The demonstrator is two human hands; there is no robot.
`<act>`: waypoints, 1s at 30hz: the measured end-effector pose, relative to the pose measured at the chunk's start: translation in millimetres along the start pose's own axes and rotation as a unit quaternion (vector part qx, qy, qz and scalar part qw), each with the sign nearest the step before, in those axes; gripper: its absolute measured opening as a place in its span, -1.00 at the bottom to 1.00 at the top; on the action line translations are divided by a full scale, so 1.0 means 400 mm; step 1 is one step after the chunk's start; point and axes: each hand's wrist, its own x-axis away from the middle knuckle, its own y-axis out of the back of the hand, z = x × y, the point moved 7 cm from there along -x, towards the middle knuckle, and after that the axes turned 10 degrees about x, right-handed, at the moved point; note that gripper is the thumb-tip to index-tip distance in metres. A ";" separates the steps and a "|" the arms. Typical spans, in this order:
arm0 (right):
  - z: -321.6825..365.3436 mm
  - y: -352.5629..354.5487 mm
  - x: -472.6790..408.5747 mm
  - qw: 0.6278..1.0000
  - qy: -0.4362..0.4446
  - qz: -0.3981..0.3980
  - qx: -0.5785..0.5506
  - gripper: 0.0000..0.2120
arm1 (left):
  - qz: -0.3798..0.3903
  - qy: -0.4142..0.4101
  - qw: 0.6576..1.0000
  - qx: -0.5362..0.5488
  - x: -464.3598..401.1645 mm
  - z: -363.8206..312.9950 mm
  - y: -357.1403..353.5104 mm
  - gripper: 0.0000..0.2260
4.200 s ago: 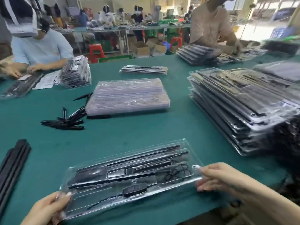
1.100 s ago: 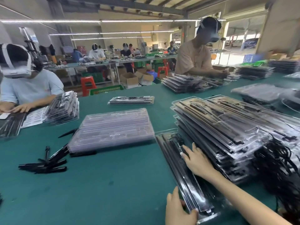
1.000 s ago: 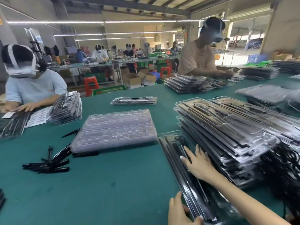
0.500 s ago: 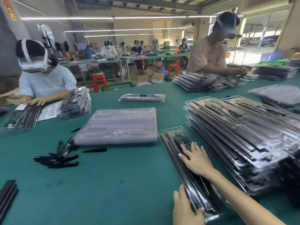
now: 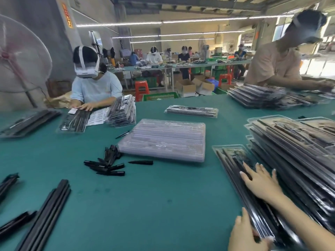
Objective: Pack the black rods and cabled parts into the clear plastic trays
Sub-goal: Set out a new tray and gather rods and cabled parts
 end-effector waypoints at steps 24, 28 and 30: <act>0.740 0.155 -0.004 0.875 0.314 -0.315 -0.191 -0.88 | -0.468 -0.020 0.879 0.091 0.089 0.275 0.664 -0.76; 0.748 0.179 -0.046 0.915 0.333 -0.177 -0.146 -0.72 | -0.463 -0.028 0.882 0.080 0.090 0.260 0.663 -0.80; 0.757 0.202 -0.073 0.922 0.345 -0.068 -0.163 -0.72 | -0.459 -0.036 0.886 0.062 0.087 0.242 0.669 -0.82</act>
